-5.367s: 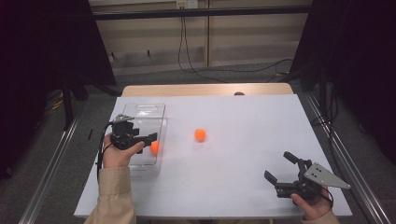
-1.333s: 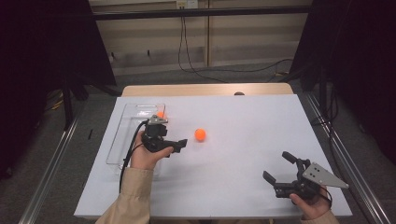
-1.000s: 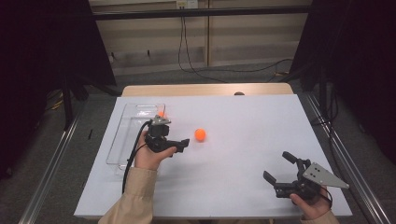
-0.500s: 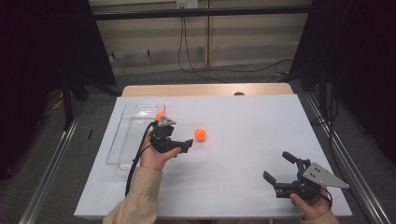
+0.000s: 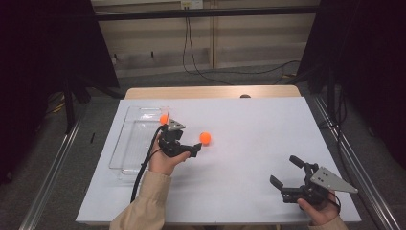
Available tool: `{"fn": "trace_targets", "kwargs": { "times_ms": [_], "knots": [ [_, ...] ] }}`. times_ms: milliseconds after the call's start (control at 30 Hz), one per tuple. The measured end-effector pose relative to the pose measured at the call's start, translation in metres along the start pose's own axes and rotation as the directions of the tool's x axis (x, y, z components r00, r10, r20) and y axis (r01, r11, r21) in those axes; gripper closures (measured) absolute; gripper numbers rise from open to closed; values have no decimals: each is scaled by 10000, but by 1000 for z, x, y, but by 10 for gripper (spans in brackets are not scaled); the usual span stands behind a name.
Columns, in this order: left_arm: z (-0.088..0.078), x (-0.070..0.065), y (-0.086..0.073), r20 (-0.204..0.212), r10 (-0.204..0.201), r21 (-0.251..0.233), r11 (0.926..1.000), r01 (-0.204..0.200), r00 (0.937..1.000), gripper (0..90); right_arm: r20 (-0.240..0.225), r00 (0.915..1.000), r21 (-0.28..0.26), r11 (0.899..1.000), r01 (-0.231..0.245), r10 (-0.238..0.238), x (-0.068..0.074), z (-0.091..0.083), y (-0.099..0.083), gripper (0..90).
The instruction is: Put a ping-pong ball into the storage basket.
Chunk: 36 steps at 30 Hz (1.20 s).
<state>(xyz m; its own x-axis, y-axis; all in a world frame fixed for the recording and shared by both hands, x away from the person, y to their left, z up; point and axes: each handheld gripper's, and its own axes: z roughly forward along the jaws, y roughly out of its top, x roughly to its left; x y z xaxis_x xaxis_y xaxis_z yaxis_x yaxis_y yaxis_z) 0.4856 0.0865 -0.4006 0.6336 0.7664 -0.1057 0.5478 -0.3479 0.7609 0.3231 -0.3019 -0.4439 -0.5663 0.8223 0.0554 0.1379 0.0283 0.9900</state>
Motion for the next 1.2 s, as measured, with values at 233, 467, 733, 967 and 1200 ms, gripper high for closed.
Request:
{"fn": "trace_targets", "kwargs": {
  "times_ms": [233,467,733,967,1200],
  "knots": [
    [6,-3,0,-156,121,-39,9999,-122,9998,82,1,10000,23,10000,-29,29,0,1,0,12],
    [12,-5,0,-235,286,56,9996,-284,9993,82,-5,10000,23,10000,-28,28,0,1,0,12],
    [18,-5,-1,-333,528,215,9984,-521,9980,82,7,10000,22,10000,-28,28,0,1,0,12],
    [23,-8,-1,-297,399,1,9992,-399,9988,82,30,10000,8,10000,-19,19,0,1,0,12],
    [28,-11,0,-371,370,-93,9993,-374,9986,82,7,10000,4,10000,-9,9,0,0,0,12]
  ]
}}
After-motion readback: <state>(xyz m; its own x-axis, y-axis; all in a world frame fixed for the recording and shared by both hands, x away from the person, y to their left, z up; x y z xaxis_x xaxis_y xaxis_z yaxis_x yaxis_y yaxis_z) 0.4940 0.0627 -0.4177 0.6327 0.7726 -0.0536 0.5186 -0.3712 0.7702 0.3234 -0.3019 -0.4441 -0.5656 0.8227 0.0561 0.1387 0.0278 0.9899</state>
